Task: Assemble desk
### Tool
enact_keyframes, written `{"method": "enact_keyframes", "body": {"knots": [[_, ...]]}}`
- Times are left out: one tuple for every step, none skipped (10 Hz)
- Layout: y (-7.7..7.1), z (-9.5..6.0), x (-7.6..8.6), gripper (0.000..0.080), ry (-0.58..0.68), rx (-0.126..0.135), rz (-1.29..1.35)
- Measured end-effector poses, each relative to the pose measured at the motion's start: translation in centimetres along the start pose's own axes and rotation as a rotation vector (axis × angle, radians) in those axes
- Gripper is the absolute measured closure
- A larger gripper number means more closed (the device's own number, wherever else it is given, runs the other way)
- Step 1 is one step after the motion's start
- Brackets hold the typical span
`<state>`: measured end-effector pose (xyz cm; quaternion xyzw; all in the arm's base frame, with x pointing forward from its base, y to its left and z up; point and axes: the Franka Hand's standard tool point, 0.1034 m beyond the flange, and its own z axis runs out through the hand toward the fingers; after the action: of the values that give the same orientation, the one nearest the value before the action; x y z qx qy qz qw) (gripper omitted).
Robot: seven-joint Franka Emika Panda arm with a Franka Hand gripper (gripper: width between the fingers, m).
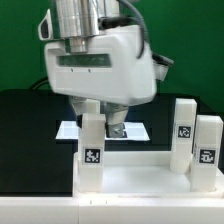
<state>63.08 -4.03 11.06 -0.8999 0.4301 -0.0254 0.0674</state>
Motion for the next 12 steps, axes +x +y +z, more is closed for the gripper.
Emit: {"method": "enact_keyframes", "body": {"knots": [[0.05, 0.00, 0.06, 0.0156, 0.000, 0.001, 0.000], [0.10, -0.01, 0.11, 0.0156, 0.001, -0.001, -0.086], [0.11, -0.01, 0.12, 0.0151, 0.001, -0.001, -0.152], [0.10, -0.05, 0.26, 0.0150, 0.014, -0.013, -0.293], [-0.04, -0.08, 0.45, 0.0150, 0.038, -0.038, -0.534], [0.05, 0.27, 0.30, 0.0150, 0.032, -0.061, -0.786], [0.16, 0.59, 0.33, 0.0150, 0.025, -0.067, -0.891], [0.13, 0.51, 0.36, 0.0235, 0.026, -0.067, -0.885], [0.14, 0.52, 0.36, 0.0371, 0.027, -0.067, -0.873], [0.12, 0.54, 0.33, 0.0371, 0.027, -0.064, -0.838], [0.27, 0.50, 0.52, 0.0512, 0.032, -0.064, -0.734], [0.28, 0.41, 0.70, 0.0512, 0.042, -0.059, -0.618]]}}
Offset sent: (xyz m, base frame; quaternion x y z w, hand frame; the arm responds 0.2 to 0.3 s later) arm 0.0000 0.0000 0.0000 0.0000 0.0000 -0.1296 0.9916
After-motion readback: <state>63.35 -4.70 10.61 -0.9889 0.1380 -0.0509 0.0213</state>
